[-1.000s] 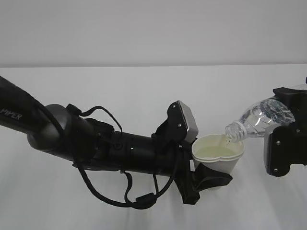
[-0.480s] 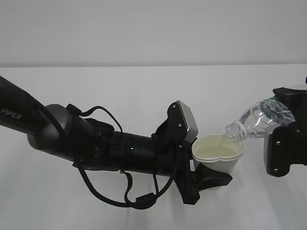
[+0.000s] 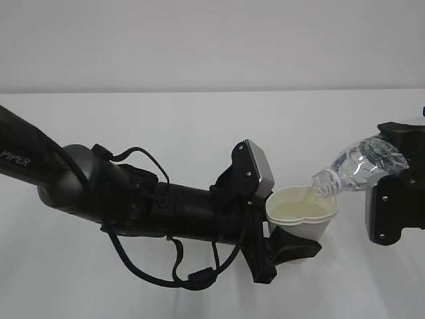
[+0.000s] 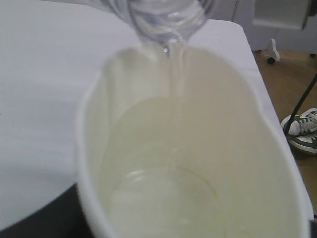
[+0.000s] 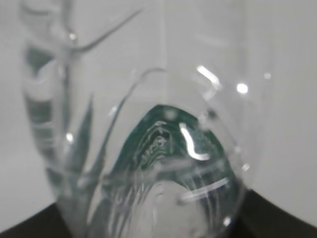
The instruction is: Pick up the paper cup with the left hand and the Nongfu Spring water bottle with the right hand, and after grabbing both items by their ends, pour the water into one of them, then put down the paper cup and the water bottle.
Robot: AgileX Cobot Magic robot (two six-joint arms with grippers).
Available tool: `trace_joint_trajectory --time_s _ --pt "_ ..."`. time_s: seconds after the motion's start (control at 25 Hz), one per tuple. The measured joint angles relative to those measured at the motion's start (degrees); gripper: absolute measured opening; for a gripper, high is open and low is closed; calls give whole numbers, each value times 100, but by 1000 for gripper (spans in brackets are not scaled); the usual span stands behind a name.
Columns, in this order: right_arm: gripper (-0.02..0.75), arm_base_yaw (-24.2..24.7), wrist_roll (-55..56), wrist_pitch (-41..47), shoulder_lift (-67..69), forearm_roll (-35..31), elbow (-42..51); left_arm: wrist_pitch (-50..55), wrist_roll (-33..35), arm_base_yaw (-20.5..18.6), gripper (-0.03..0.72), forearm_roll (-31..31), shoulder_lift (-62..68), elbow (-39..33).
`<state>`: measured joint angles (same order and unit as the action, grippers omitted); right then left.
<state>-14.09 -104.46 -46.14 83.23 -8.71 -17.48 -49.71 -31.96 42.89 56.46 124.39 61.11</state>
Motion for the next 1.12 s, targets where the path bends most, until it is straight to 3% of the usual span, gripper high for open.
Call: trace_joint_trajectory --time_s 0.6,1.12 --pt "377 0 0 7 0 0 0 68 0 0 421 0 0 0" --pt "377 0 1119 -202 0 -10 0 101 0 0 421 -138 4 86"
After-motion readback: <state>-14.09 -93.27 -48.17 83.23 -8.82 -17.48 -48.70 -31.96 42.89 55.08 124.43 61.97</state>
